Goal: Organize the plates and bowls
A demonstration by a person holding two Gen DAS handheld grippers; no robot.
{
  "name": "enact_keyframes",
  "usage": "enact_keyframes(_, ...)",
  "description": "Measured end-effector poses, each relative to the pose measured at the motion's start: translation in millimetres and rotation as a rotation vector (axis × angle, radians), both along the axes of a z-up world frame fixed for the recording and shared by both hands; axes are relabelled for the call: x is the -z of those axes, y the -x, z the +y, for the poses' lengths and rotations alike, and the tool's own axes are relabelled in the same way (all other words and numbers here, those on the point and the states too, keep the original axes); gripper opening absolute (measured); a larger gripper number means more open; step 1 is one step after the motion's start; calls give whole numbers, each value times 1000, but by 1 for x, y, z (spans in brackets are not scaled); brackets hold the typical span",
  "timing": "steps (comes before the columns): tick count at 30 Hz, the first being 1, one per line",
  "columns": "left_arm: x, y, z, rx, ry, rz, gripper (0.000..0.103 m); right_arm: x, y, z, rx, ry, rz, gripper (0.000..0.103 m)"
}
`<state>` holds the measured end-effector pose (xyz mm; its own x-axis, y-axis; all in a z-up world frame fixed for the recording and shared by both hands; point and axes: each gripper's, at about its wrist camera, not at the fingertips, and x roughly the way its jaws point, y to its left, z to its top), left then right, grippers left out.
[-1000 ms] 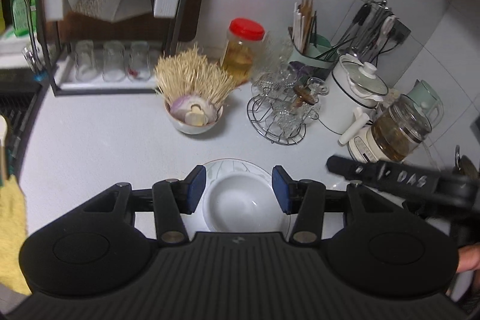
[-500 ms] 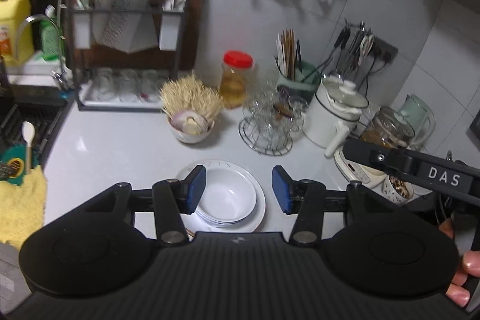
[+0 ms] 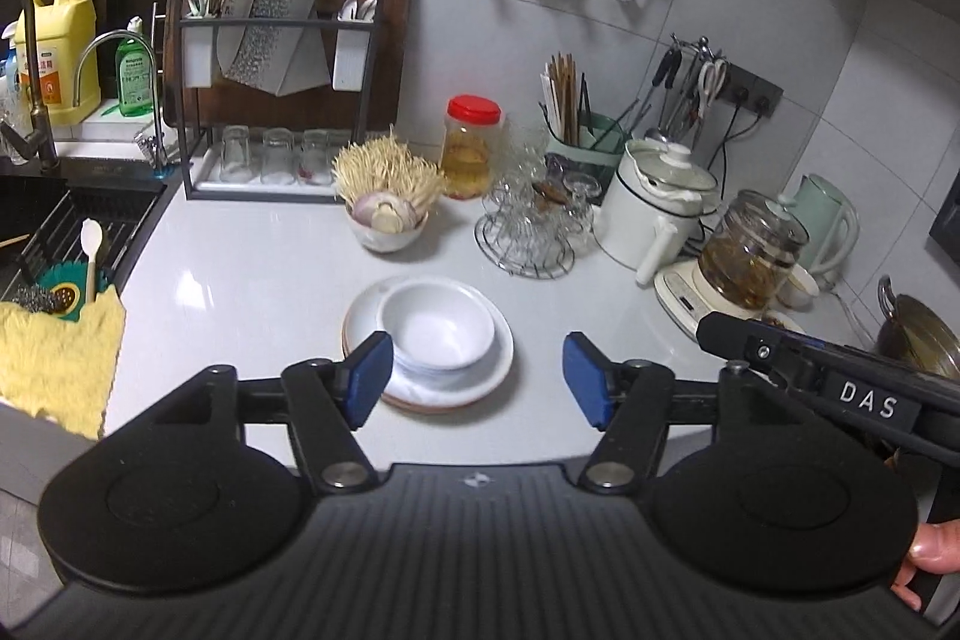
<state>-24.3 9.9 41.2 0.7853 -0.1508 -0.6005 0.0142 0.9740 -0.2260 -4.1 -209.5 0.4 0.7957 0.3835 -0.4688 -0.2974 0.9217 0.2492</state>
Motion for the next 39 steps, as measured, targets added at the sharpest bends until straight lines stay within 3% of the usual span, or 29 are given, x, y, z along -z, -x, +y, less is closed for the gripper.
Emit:
enact_keyframes(6, 8, 23, -12, -11, -22, 16, 86, 11, 21, -9, 15, 34, 5, 46)
enact_keyframes(8, 11, 28, -13, -13, -16, 19, 90, 12, 27, -12, 22, 47, -6, 65)
enact_keyframes(11, 14, 32, -14, -18, -26, 35, 95, 13, 33, -16, 34, 56, -13, 81)
enact_keyframes(39, 14, 65, -30, -64, -72, 30, 99, 17, 58, -32, 47, 69, -22, 81)
